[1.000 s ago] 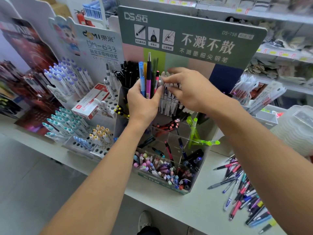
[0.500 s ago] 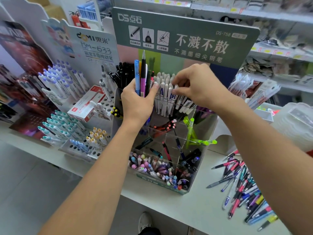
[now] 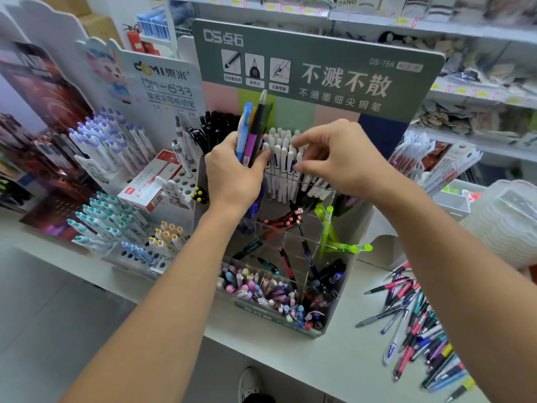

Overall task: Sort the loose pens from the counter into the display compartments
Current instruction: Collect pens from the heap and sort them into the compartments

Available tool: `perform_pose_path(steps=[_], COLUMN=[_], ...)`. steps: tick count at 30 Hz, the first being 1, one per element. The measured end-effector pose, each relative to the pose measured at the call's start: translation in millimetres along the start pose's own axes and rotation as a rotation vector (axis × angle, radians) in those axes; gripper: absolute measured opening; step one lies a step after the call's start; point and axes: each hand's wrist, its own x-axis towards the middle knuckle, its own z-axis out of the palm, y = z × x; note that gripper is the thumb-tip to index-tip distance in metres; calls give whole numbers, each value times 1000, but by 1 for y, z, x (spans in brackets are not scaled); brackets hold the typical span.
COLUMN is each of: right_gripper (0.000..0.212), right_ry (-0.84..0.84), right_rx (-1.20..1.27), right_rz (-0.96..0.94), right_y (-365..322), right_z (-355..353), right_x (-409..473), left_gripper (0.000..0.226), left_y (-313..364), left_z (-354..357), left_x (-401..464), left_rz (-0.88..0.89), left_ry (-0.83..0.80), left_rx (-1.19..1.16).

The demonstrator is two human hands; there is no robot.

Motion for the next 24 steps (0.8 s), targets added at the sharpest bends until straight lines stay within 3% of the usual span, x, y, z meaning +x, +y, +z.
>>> perform_pose_path(steps=[4,8,10,13,15,19,24], right_gripper=[8,6,22,63,68,48,24], right_ry=[126,139,135,-49,-65,-26,146], right_rx=[-16,-25,-14,-174,-366,-544,-224], right_rz=[-17,6,35,20,-52,-168,-85], right_y=[-4,-5,-6,-12,-19,-27,-19], right_z=[0,0,-2,2,11,25,28], right_x=[2,6,7,7,6,9,17], left_gripper=[21,13,19,15,14,19,21], left_y=[3,-2,-7,-11,-9,-1,-11], left_z=[3,-2,-3,-3,-3,-6,-2], left_x=[-4,-7,-5,-5,-6,-4,2], left_rz=[30,-92,-232,-372,-430,-400,-226], left_ry=[-1,-94,-154,-227,-175,-30,-49], left_rx=[34,-117,-220,-290,-405,-479,-257])
